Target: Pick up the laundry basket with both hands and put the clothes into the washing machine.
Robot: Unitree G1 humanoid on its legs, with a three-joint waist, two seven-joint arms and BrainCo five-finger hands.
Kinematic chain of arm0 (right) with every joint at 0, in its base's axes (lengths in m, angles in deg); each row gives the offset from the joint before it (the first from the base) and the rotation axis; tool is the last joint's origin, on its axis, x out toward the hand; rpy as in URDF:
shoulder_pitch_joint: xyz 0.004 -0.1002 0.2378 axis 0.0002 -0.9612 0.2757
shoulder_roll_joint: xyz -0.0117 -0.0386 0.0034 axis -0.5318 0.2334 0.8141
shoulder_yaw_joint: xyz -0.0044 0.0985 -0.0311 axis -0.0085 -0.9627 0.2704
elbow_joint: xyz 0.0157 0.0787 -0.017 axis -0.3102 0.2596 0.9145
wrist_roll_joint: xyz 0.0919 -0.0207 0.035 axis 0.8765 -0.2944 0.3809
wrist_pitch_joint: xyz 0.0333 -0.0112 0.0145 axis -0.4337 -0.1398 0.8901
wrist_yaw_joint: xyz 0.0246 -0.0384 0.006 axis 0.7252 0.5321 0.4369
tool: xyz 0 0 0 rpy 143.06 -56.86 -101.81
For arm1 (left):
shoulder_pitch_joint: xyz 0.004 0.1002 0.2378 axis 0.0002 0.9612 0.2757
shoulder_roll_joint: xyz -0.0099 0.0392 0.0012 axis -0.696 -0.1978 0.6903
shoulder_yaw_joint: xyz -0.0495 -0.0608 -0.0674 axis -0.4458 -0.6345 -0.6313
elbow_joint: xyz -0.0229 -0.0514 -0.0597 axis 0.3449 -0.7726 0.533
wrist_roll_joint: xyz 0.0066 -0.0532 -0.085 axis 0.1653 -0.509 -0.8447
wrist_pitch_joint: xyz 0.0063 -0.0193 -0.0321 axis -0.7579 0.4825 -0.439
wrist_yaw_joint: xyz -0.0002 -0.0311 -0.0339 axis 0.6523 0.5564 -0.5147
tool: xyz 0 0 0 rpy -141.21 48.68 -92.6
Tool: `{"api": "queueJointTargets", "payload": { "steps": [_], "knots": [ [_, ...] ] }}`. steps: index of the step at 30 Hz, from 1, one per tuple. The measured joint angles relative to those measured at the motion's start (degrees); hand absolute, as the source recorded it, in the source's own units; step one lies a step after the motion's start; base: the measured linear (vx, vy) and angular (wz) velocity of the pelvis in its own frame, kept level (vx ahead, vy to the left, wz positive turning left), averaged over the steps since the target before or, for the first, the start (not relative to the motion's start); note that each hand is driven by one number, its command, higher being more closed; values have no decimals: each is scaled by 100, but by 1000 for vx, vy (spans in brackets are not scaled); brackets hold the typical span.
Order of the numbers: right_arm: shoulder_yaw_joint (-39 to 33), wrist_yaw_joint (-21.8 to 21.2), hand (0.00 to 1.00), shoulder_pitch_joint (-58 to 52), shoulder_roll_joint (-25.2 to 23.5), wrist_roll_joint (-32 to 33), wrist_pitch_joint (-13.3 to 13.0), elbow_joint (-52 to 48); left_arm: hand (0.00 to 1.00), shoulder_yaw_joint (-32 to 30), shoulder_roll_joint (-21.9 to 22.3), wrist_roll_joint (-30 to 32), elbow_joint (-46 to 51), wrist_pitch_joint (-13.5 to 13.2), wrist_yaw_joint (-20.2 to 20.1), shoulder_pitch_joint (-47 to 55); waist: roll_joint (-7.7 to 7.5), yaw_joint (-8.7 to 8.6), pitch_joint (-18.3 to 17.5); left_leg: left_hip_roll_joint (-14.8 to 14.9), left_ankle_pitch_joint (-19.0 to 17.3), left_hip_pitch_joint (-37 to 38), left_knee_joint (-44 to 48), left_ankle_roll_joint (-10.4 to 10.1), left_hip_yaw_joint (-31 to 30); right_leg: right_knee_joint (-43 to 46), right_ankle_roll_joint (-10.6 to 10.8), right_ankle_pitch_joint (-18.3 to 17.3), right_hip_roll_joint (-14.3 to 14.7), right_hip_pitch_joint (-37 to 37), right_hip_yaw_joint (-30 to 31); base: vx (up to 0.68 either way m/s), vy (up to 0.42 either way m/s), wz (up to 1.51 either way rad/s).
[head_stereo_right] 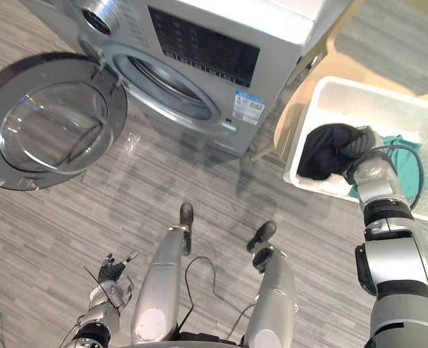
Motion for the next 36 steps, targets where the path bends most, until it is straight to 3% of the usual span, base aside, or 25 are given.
{"api": "queueJointTargets", "payload": {
  "steps": [6, 15, 18, 22, 23, 24, 28, 32, 34, 35, 36],
  "knots": [
    [-816, 285, 100, 716, 287, 942, -28, -228, 0, -143, -26, 16, 111, 56, -6, 142, -33, -90, 17, -122, 213, 1027, -742, -75, 46, -235, 61, -29, -66, 796, -68, 60, -30, 13],
    [-2039, 526, 100, 629, 276, 2171, -137, -1293, 0, -408, -16, 226, 195, 255, -31, 678, -189, -230, -38, -184, 482, 2260, -1699, -171, 101, -617, 144, -120, 15, 1791, -227, 76, -21, 10],
    [-2540, 600, 100, -470, -532, 2625, -482, -2425, 0, -516, -4, 375, 50, 385, -113, 969, -455, -298, -467, -148, 500, 2663, -2007, -198, 265, -943, 202, -81, 147, 2090, -178, 122, 5, -18],
    [-2578, 596, 100, -1690, -1532, 2685, -619, -3407, 0, -509, 103, 467, -27, 479, -176, 1186, -578, -432, -991, -96, 498, 3137, -2317, -201, 461, -1347, 292, 10, 306, 2470, -79, 141, -20, -20],
    [-2576, 584, 100, -2062, -1865, 2678, -659, -3723, 0, -507, 156, 471, -38, 488, -212, 1222, -578, -465, -1140, -96, 498, 3277, -2408, -201, 534, -1449, 317, 30, 317, 2577, -38, 150, 3, -25],
    [-2564, 573, 100, -2736, -2525, 2678, -713, -4271, 0, -431, 215, 531, -51, 497, -271, 1297, -542, -554, -1397, -97, 497, 3527, -2575, -202, 620, -1635, 364, 70, 365, 2774, -2, 158, -1, -24],
    [-2390, 514, 100, -4032, -3526, 2685, -828, -5052, 0, -356, 255, 688, -149, 507, -270, 1308, -490, -693, -1718, -70, 485, 3888, -2746, -216, 632, -1889, 396, 105, 455, 3171, -35, 67, 2, -1],
    [-1755, 358, 100, -4663, -3960, 2847, -986, -5155, 0, -369, 288, 681, -268, 533, -231, 1311, -460, -667, -1820, 38, 374, 3888, -2575, -272, 569, -1977, 392, 100, 603, 3351, -87, -26, -24, 9],
    [-1341, 272, 100, -4812, -3994, 2914, -1003, -5156, 0, -369, 339, 669, -260, 528, -201, 1307, -376, -651, -1841, 85, 185, 3684, -2253, -231, 465, -1970, 410, 54, 668, 3364, -142, -82, -38, 22],
    [-1102, 210, 100, -4938, -3998, 3019, -1013, -5192, 0, -352, 427, 654, -235, 518, -138, 1302, -235, -650, -1839, 144, -17, 3446, -1816, -176, 253, -1911, 403, -46, 705, 3446, -270, -87, -30, 40],
    [-1084, 204, 100, -4999, -4015, 3030, -1013, -5240, 0, -351, 459, 649, -233, 512, -131, 1297, -193, -660, -1842, 168, -63, 3402, -1704, -136, 232, -1859, 405, -105, 698, 3462, -306, -76, -26, 45]
  ]
}}
